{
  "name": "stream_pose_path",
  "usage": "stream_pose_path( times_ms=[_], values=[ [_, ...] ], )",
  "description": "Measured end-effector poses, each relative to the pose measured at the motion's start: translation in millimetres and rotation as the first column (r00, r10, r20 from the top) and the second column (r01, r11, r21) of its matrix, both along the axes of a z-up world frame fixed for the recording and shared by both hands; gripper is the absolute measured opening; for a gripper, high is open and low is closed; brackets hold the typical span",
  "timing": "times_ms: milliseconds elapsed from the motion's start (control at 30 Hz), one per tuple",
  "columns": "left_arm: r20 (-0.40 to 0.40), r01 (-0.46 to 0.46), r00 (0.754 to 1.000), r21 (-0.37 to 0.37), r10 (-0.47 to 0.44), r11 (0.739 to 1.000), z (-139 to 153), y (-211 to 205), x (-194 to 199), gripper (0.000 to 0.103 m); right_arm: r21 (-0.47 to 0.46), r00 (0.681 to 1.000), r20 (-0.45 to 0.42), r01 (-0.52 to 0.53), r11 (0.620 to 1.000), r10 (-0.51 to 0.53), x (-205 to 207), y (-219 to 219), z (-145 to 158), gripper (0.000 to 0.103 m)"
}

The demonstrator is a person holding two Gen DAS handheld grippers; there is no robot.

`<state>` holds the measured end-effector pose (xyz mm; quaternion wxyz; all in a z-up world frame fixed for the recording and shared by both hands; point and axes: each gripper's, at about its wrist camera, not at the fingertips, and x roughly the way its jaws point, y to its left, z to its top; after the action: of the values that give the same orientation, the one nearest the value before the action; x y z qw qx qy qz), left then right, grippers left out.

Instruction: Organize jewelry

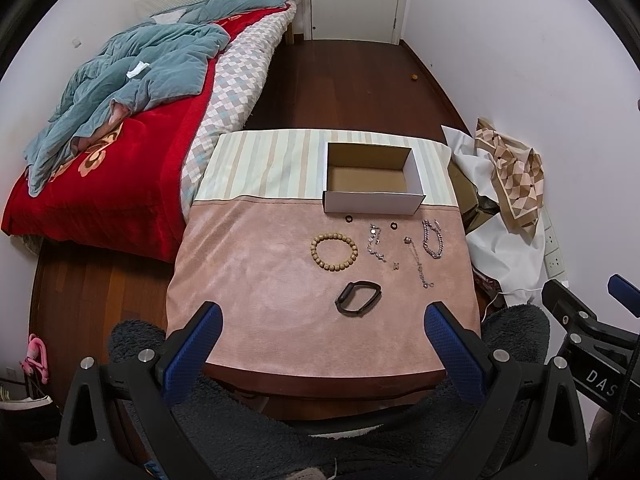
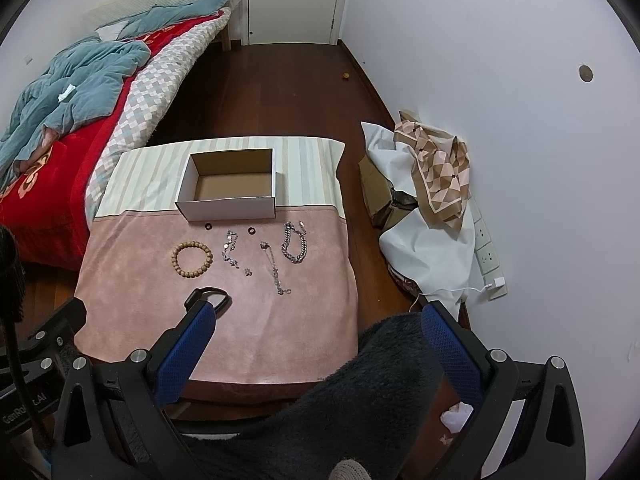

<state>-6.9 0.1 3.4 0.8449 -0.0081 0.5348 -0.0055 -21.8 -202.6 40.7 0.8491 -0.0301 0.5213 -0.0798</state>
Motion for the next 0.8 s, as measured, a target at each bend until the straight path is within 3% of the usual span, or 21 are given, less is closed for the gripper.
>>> stream_pose_path(
  times_ms=[800],
  values=[
    [0.014, -0.003, 1.000, 0.005, 0.003, 1.000, 7.3, 4.2, 2.4, 0.103, -0.002, 1.000, 0.011, -0.002, 1.000, 0.002, 0.5, -1.5, 4.5, 0.103]
  ],
)
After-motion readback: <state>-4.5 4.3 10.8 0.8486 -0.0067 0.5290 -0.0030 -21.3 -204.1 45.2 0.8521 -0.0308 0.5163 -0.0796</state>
